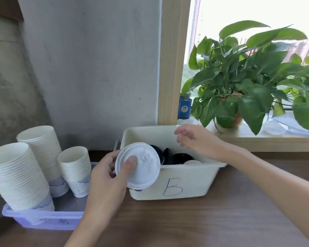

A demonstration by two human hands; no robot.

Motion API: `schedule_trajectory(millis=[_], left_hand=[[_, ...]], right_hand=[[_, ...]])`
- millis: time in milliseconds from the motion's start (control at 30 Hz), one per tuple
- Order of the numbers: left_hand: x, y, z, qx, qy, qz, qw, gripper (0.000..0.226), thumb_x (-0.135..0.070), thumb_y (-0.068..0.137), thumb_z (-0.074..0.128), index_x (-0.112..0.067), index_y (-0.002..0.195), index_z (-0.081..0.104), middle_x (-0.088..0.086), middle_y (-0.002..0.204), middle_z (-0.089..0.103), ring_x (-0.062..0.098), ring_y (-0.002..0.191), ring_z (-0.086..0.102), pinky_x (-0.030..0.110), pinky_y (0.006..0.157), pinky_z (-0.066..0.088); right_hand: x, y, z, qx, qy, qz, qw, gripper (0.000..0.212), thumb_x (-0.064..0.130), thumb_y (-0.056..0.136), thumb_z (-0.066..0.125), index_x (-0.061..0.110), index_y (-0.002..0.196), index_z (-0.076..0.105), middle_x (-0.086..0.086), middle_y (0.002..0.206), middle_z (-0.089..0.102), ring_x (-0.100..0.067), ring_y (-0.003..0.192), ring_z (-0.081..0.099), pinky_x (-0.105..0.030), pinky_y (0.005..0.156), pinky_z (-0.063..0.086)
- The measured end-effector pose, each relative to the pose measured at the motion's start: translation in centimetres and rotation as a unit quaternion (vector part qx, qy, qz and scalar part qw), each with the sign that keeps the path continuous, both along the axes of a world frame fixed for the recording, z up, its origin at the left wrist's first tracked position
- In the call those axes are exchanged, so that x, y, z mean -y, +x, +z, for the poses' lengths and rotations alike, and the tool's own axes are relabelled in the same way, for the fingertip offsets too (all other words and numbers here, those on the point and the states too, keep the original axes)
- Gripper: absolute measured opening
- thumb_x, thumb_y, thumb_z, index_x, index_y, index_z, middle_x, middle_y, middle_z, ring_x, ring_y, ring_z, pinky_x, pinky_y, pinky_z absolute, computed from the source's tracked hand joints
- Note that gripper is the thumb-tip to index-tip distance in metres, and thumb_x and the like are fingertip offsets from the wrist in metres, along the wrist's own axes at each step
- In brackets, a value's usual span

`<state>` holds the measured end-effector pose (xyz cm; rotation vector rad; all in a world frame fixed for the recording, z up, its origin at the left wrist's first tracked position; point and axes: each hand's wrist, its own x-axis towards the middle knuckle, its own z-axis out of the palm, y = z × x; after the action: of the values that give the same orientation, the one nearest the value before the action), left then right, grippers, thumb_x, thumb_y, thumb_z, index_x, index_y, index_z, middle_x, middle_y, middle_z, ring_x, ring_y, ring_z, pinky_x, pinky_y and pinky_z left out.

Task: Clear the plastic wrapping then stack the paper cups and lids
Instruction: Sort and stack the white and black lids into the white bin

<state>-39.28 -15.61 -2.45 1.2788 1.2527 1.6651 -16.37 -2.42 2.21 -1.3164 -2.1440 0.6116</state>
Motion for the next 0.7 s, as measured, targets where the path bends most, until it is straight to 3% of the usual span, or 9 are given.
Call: schedule_trajectory(millis=[67, 133, 267, 400, 467, 533, 700], left_hand=[[0.1, -0.2, 0.5, 0.015, -0.016, 0.006, 1.000, 0.030, -0.036, 0.081, 0.076, -0.020, 0.106, 0.070, 0.005, 0.096, 0.072, 0.025, 0.077, 0.071, 0.042, 0.054, 0.058], [-0.1, -0.2, 0.9, 0.018, -0.033, 0.022, 0.999, 0.018, -0.024, 0.088, 0.071, -0.018, 0.105, 0.069, 0.004, 0.091, 0.072, 0.027, 0.061, 0.070, 0.047, 0.052, 0.059], [-0.6, -0.3, 1.2, 0.032, -0.049, 0.030, 0.998, 0.012, -0.017, 0.090, 0.065, -0.014, 0.101, 0.069, 0.011, 0.086, 0.071, 0.033, 0.054, 0.064, 0.032, 0.043, 0.052], [-0.6, -0.1, 1.3, 0.037, -0.055, 0.029, 0.997, 0.013, -0.016, 0.090, 0.065, -0.012, 0.102, 0.068, 0.014, 0.085, 0.070, 0.030, 0.054, 0.062, 0.029, 0.040, 0.049], [-0.6, -0.1, 1.2, 0.037, -0.055, 0.029, 0.997, 0.013, -0.015, 0.090, 0.065, -0.011, 0.102, 0.068, 0.013, 0.086, 0.070, 0.030, 0.058, 0.062, 0.029, 0.039, 0.049], [-0.5, 0.0, 1.3, 0.035, -0.054, 0.031, 0.997, 0.012, -0.014, 0.090, 0.064, -0.010, 0.101, 0.068, 0.013, 0.086, 0.069, 0.032, 0.061, 0.062, 0.030, 0.039, 0.050], [-0.3, 0.2, 1.6, 0.036, -0.055, 0.034, 0.997, 0.014, -0.013, 0.091, 0.064, -0.008, 0.103, 0.067, 0.016, 0.086, 0.068, 0.030, 0.054, 0.060, 0.030, 0.038, 0.049]], right_hand=[[-1.2, -0.3, -0.4, 0.063, -0.007, -0.001, 0.998, 0.020, 0.052, 0.081, 0.051, 0.046, 0.098, 0.060, 0.015, 0.094, 0.066, -0.004, 0.086, 0.063, -0.023, 0.084, 0.050], [-2.1, -0.4, -0.4, 0.126, -0.035, 0.007, 0.991, 0.022, 0.035, 0.091, 0.057, 0.030, 0.112, 0.061, 0.010, 0.098, 0.062, -0.004, 0.086, 0.058, -0.008, 0.074, 0.042], [-3.2, 0.4, -1.0, 0.179, -0.102, 0.027, 0.978, 0.031, 0.025, 0.087, 0.067, 0.016, 0.116, 0.060, 0.002, 0.105, 0.066, -0.016, 0.096, 0.062, -0.024, 0.083, 0.050], [-3.3, 0.8, -1.7, 0.216, -0.140, 0.063, 0.964, 0.033, 0.019, 0.083, 0.071, 0.015, 0.114, 0.060, 0.001, 0.108, 0.068, -0.014, 0.096, 0.063, -0.012, 0.070, 0.047], [-3.4, 0.8, -2.2, 0.227, -0.148, 0.075, 0.960, 0.034, 0.019, 0.082, 0.072, 0.017, 0.113, 0.061, 0.001, 0.108, 0.067, -0.013, 0.095, 0.064, -0.015, 0.073, 0.050], [-3.5, 0.9, -2.5, 0.230, -0.141, 0.076, 0.960, 0.025, 0.020, 0.079, 0.074, 0.023, 0.102, 0.065, 0.004, 0.100, 0.068, -0.012, 0.091, 0.065, -0.021, 0.074, 0.052], [-3.4, 0.7, -1.8, 0.200, -0.068, 0.052, 0.976, 0.013, 0.003, 0.081, 0.066, 0.011, 0.088, 0.074, 0.014, 0.073, 0.061, 0.002, 0.067, 0.055, -0.005, 0.058, 0.040]])
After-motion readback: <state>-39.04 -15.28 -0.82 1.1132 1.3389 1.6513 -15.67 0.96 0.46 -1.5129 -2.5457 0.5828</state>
